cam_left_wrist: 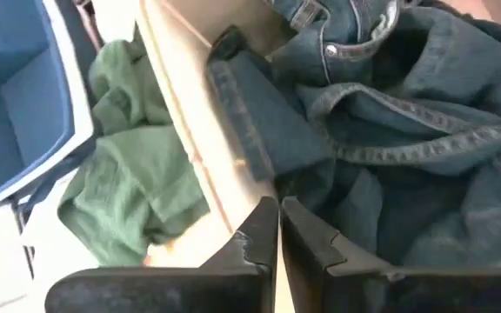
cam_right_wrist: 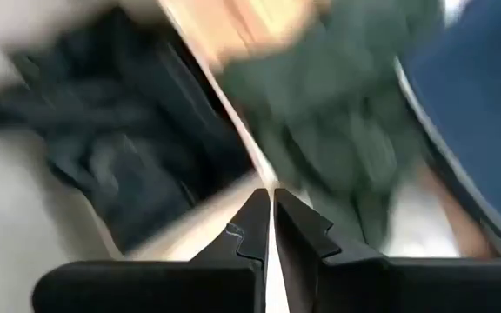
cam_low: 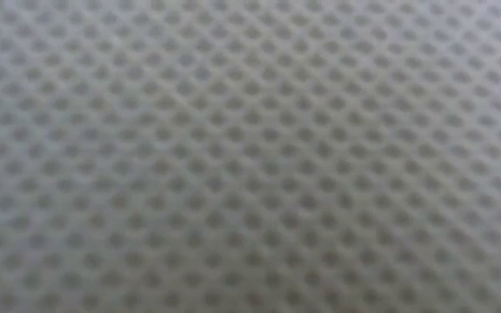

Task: Sort clothes
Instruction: Put the white polo shirt into the blue laundry organizer

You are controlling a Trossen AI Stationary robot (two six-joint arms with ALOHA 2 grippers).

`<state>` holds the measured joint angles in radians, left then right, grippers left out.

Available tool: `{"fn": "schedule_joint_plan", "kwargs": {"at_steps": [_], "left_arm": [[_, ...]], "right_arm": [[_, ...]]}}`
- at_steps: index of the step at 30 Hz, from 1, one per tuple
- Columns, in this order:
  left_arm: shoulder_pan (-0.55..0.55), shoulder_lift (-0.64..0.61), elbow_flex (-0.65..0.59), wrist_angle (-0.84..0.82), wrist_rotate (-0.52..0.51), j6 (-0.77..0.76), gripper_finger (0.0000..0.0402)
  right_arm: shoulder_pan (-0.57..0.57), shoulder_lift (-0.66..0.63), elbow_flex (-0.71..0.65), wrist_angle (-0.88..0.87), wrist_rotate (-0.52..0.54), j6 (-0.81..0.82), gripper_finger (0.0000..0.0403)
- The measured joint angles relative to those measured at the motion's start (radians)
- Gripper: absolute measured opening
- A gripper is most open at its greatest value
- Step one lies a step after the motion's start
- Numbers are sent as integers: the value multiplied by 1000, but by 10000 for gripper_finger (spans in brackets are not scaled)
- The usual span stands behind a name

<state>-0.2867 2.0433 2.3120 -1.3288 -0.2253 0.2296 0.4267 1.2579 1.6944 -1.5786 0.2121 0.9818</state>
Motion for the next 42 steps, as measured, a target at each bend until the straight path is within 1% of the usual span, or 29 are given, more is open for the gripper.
{"fn": "schedule_joint_plan", "kwargs": {"at_steps": [4, 5, 7, 10, 13, 16, 18, 20, 24, 29, 31, 33, 36, 38, 40, 42], "left_arm": [[0, -85, -37, 3, -6, -68, 0], [-1, -109, -44, 5, -20, -85, 0], [-5, -151, -57, -1, -65, -125, 0], [-12, -213, -64, -7, -126, -186, 0], [-22, -265, -64, -6, -166, -241, 0], [-34, -303, -64, 5, -219, -261, 0], [-41, -318, -64, 11, -257, -262, 0], [-43, -326, -64, 12, -282, -261, 0], [-44, -327, -65, 12, -289, -249, 0], [-44, -324, -77, 11, -289, -245, 0], [-44, -323, -89, 11, -289, -246, 0], [-44, -323, -102, 10, -289, -246, 0], [-44, -323, -121, 11, -289, -247, 0], [-44, -323, -133, 11, -289, -247, 0], [-44, -323, -143, 11, -289, -247, 0], [-44, -323, -148, 12, -289, -249, 0]], "right_arm": [[42, -20, -59, 23, -95, 152, 12], [50, -22, -70, 10, -128, 210, 12], [70, -30, -112, 7, -180, 273, 13], [126, -35, -180, 10, -217, 377, 13], [161, -40, -260, 7, -270, 435, 13], [178, -40, -346, 9, -311, 450, 19], [177, -40, -405, 12, -311, 448, 34], [177, -40, -464, 16, -308, 426, 58], [177, -55, -568, 34, -298, 408, 124], [177, -118, -700, 233, -298, 340, 210], [177, -147, -750, 309, -298, 335, 237], [177, -165, -797, 343, -298, 347, 258], [177, -179, -869, 368, -298, 373, 279], [177, -179, -911, 395, -292, 381, 284], [177, -173, -945, 420, -288, 379, 278], [177, -164, -967, 466, -287, 366, 254]]}}
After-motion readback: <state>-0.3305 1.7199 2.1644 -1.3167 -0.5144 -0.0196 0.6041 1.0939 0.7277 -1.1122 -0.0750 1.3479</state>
